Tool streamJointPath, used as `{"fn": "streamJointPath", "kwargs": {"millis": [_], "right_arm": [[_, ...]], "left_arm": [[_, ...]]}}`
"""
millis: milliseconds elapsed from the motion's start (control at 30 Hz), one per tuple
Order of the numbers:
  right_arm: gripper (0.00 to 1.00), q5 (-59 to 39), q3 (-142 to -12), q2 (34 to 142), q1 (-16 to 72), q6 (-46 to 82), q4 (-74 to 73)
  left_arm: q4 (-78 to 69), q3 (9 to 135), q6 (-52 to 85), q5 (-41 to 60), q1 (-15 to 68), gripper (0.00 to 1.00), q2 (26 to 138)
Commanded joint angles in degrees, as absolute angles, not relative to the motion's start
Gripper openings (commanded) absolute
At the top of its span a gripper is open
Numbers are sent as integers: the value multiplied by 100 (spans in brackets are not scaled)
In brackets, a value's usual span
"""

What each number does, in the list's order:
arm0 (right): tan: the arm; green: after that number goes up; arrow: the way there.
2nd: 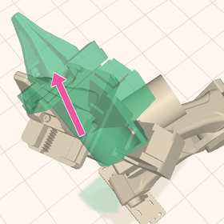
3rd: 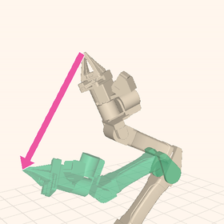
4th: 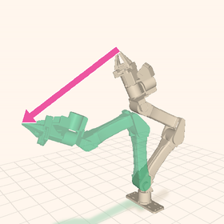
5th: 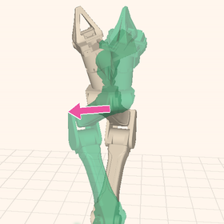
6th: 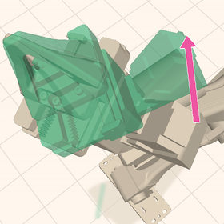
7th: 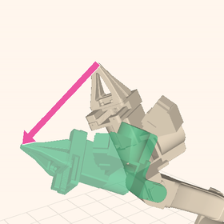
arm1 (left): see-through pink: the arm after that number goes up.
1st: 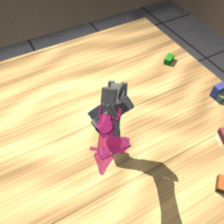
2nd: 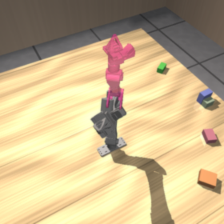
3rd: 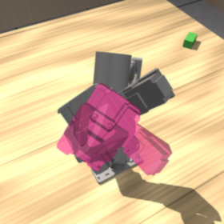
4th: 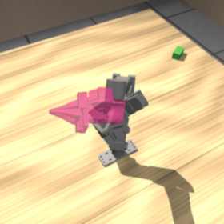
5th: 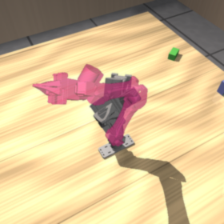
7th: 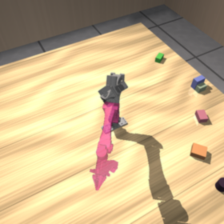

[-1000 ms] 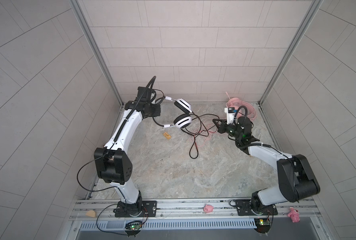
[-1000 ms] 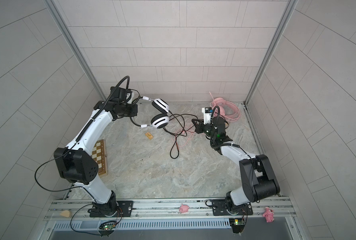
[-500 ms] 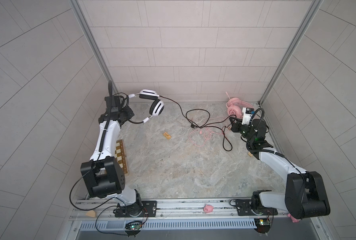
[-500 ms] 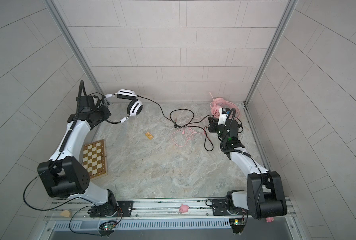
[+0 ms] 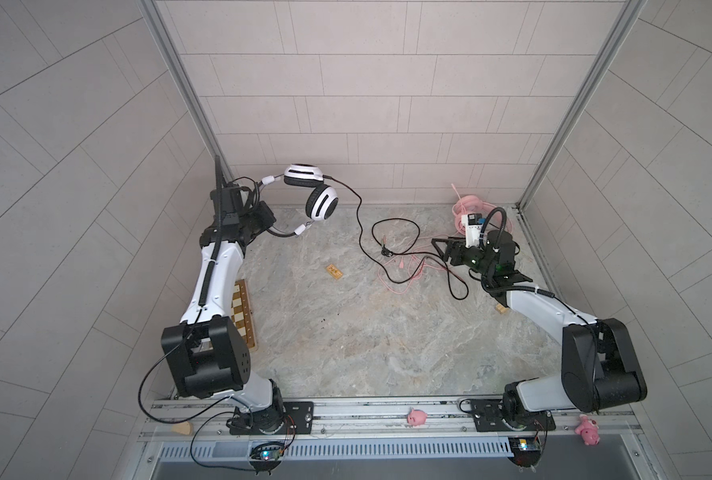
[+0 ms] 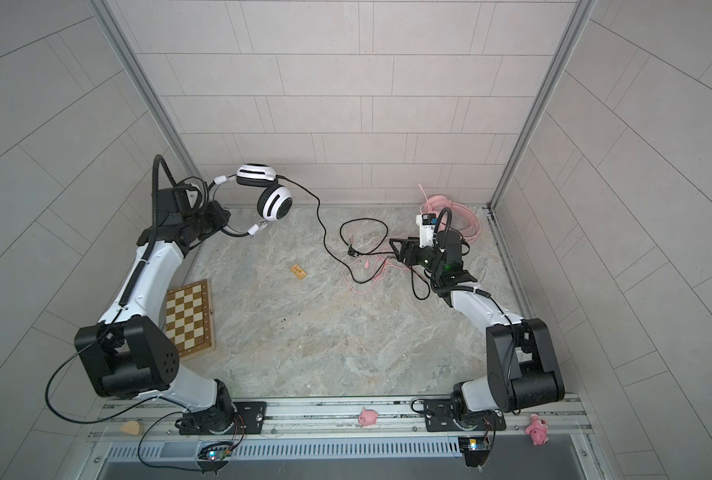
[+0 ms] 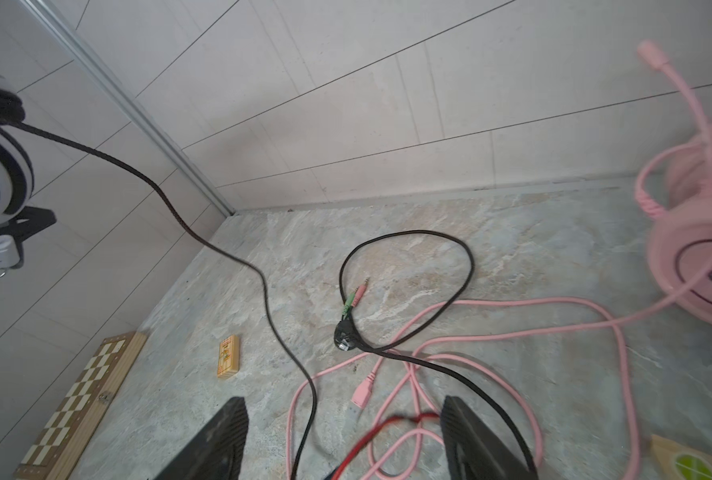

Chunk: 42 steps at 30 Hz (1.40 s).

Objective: Wrap the headphones
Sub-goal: 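Raise the white headset with the left gripper while the right gripper pulls the cable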

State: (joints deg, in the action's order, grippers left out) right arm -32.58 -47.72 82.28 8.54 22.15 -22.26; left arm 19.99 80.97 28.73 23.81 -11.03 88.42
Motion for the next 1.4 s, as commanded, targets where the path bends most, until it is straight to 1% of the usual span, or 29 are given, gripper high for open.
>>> {"fn": "streamJointPath", "kwargs": {"millis": [0, 133, 200, 467, 900, 1000, 1067, 1133, 1233, 1267, 1367], "right_arm": [[75, -3549, -5149, 8499, 1244, 1556, -1653], [75, -3792, -5581, 8897, 1513, 1175, -1190], [76, -3782, -5724, 9082, 1590, 1005, -1057], [76, -3819, -5965, 9901, 1630, 1376, -1430], [75, -4311, -6387, 11297, 2190, 2879, -3385], [74, -4554, -6491, 11707, 2262, 3381, -4069], [74, -4541, -6506, 11874, 2300, 3497, -4282], [71, -4485, -6500, 11951, 2320, 3439, -4281], [63, -4440, -6470, 12021, 2329, 3311, -4184], [60, -4432, -6460, 12031, 2328, 3301, -4169], [45, -4393, -6348, 12056, 2329, 3344, -4275]], "left_arm": [[1700, 8383, 3049, 2916, -920, 0, 8896], [2294, 8943, 2827, 3142, -724, 0, 9043], [2636, 9271, 2680, 3096, -598, 0, 9059], [2859, 9881, 3323, 3513, -547, 0, 9088], [3252, 10491, 3565, 3760, -539, 0, 9066], [3100, 10472, 3766, 3910, -547, 0, 9053], [3006, 10469, 3898, 3975, -553, 0, 9050], [2922, 10492, 3998, 4008, -554, 0, 9044], [2818, 10517, 4105, 3974, -561, 0, 9041], [2775, 10519, 4122, 3973, -576, 0, 9052], [2725, 10543, 4334, 3871, -583, 0, 9114]]}}
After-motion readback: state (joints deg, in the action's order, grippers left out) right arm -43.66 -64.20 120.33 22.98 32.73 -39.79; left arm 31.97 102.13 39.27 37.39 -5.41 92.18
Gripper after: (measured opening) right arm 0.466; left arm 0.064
